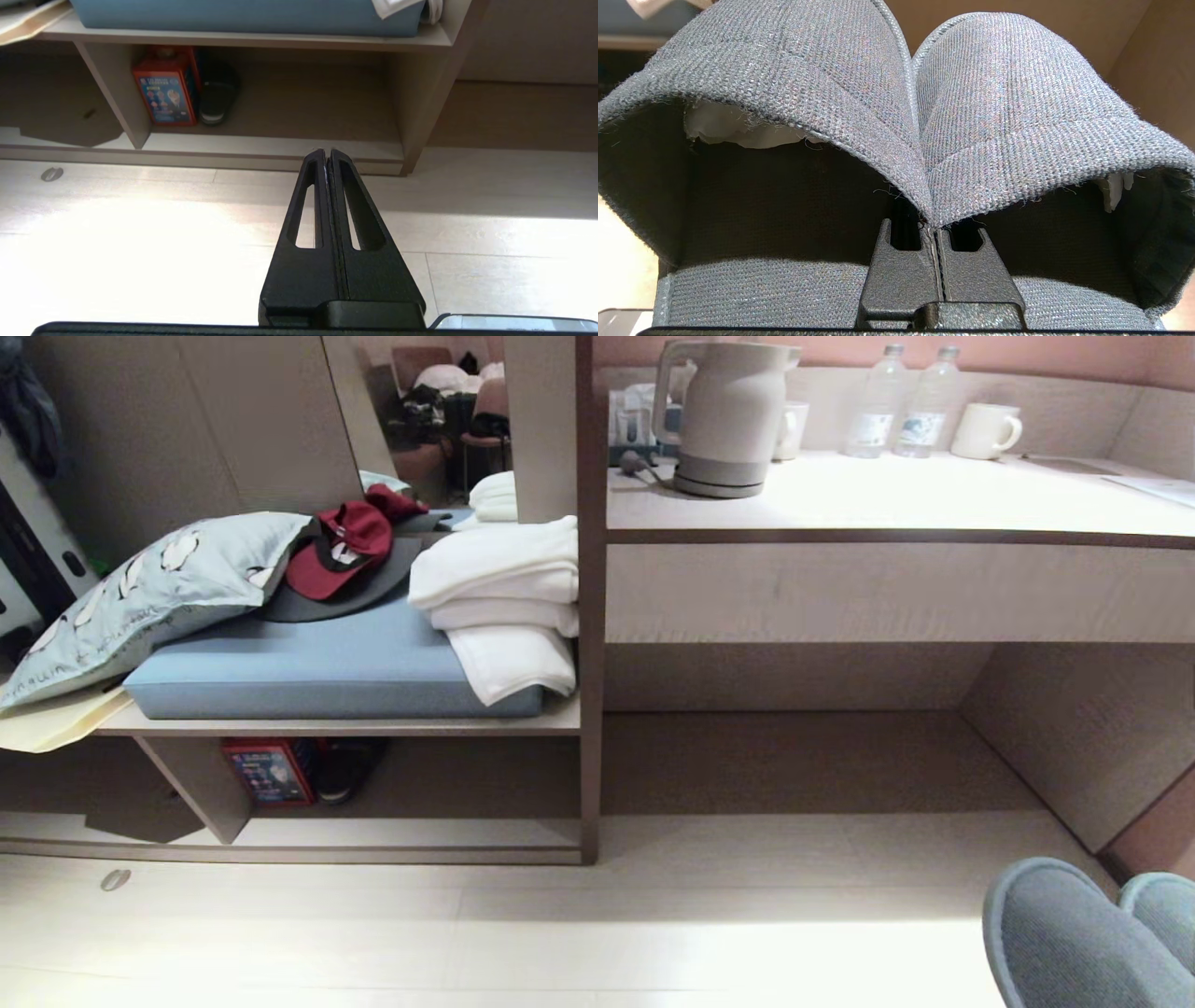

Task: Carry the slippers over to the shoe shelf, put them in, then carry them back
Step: Place the slippers on the floor

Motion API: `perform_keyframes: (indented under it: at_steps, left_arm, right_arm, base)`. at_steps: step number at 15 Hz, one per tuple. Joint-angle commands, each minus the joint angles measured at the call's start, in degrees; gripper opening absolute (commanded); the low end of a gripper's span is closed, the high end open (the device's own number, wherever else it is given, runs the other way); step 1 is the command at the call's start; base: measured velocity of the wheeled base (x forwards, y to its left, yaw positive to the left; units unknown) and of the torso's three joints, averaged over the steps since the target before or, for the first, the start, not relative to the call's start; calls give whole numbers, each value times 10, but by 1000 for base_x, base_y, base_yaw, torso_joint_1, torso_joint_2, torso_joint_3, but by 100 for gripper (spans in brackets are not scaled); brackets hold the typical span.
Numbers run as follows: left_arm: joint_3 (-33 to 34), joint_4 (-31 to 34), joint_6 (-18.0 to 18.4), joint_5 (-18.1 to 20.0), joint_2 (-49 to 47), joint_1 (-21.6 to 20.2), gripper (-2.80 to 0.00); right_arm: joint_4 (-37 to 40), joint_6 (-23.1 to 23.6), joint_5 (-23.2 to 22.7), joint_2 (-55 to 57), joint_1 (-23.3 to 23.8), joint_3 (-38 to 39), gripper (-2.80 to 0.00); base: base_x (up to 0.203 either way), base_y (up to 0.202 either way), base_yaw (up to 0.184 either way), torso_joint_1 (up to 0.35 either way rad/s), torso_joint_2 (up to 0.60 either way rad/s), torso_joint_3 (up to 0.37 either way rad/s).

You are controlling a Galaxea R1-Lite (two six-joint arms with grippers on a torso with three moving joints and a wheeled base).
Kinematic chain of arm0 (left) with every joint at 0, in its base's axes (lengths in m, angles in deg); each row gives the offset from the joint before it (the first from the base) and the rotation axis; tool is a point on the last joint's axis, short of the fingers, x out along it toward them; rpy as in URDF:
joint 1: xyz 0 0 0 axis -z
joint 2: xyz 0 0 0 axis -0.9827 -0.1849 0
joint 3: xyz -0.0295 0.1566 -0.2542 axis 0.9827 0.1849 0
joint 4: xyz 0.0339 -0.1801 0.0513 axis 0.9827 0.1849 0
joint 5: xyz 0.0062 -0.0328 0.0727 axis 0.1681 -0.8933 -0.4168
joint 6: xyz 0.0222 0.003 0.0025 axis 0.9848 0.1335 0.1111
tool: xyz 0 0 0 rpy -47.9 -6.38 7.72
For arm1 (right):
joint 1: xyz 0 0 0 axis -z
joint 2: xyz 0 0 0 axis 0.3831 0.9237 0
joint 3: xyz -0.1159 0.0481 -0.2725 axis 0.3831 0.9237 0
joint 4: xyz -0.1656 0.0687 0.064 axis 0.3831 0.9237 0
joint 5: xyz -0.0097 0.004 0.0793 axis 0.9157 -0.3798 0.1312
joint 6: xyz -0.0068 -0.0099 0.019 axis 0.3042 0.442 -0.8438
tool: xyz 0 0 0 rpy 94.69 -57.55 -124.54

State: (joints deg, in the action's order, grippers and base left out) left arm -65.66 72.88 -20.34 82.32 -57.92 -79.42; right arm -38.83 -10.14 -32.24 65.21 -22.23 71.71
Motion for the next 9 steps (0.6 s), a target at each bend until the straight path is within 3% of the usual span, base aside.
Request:
perform_keyframes:
  at_steps: [1, 9]
  left_arm:
    - [0, 0, 0, 0, -1, 0, -280]
    - [0, 0, 0, 0, -1, 0, -280]
  right_arm:
    - [0, 1, 0, 1, 0, 0, -280]
    - [0, 1, 0, 1, 1, 0, -280]
  base:
    - [0, 0, 0, 2, 2, -198]
    - [0, 0, 0, 3, 2, -197]
